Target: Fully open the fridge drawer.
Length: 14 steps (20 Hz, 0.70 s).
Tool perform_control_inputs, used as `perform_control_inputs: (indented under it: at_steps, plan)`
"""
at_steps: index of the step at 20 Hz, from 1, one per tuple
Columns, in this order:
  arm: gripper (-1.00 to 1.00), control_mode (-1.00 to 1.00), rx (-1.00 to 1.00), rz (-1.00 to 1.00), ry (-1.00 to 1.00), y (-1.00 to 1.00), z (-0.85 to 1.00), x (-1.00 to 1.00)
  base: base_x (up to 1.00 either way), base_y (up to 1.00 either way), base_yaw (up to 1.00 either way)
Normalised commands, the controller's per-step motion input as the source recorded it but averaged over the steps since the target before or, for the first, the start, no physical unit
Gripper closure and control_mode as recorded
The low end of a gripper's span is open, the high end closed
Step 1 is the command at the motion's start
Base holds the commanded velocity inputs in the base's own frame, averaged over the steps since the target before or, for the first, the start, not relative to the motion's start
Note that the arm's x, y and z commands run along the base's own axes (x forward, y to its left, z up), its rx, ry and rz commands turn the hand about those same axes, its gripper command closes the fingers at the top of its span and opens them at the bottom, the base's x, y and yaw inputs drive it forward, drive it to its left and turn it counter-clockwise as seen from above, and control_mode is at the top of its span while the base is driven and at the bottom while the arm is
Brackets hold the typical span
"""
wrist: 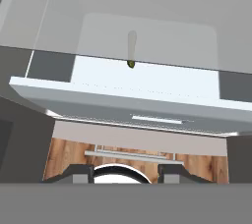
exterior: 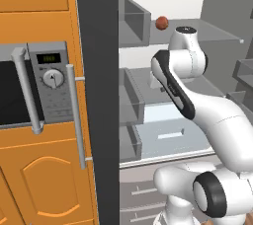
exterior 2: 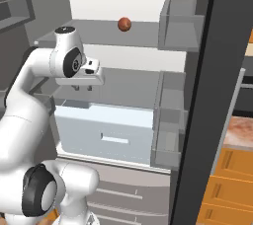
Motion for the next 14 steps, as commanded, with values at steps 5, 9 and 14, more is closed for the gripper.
perform_control_inputs:
  at_steps: [5,9,14]
  plan:
    - [-1.0,-1.0,0.0,0.0,0.0,0.0,0.0,-0.13,0.0,0.0,0.0]
    - [-1.0,-1.0,0.0,0.0,0.0,0.0,0.0,-0.22,0.0,0.0,0.0]
    - [-1.0,-1.0,0.0,0.0,0.0,0.0,0.0,-0.09,0.0,0.0,0.0]
